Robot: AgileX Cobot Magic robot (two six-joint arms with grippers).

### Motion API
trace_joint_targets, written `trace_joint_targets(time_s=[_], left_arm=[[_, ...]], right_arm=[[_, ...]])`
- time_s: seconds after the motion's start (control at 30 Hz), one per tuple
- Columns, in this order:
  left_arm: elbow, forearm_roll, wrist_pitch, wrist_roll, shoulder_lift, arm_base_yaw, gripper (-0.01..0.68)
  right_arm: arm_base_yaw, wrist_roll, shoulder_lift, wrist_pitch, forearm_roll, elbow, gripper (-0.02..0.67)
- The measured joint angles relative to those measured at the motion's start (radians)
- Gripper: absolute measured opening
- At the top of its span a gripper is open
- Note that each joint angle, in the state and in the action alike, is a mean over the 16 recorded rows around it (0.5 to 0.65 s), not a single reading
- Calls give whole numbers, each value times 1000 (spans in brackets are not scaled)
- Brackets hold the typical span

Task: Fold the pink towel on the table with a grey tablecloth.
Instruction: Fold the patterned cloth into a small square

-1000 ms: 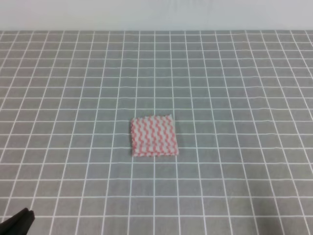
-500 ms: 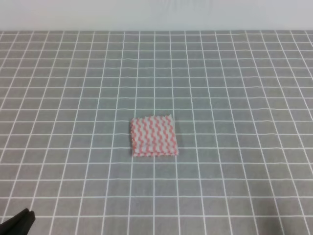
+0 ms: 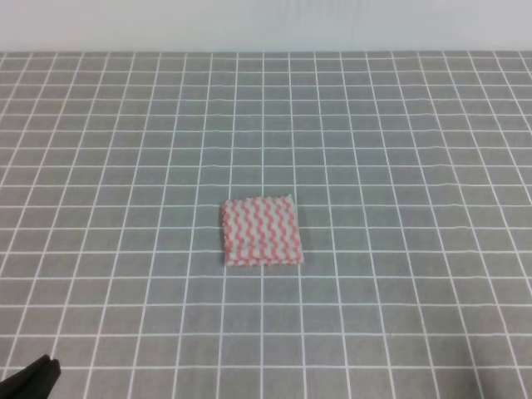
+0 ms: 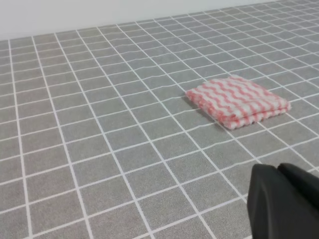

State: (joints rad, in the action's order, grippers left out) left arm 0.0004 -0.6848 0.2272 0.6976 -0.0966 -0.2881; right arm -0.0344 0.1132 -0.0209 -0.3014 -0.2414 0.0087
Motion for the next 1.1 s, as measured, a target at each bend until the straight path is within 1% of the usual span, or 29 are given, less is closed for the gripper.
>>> trace_joint_targets(time_s=[0.53,0.63,0.87,1.03,1.1], left_arm=[[-1,24,1,-5,0,1,-3],[0,81,-8,-79,8,14,-3],[0,314,-7,-319,55,73,-3],[0,477,21,-496,90,117,-2],[0,521,39,-544,103,131,-2]], right_arm=[[0,0,0,-3,-2,-2,-15],[0,0,2,-4,-3,-3,-15],[1,0,3,-5,-3,-5,-15],[1,0,4,-5,-3,-5,-15],[1,0,4,-5,-3,-5,-15]])
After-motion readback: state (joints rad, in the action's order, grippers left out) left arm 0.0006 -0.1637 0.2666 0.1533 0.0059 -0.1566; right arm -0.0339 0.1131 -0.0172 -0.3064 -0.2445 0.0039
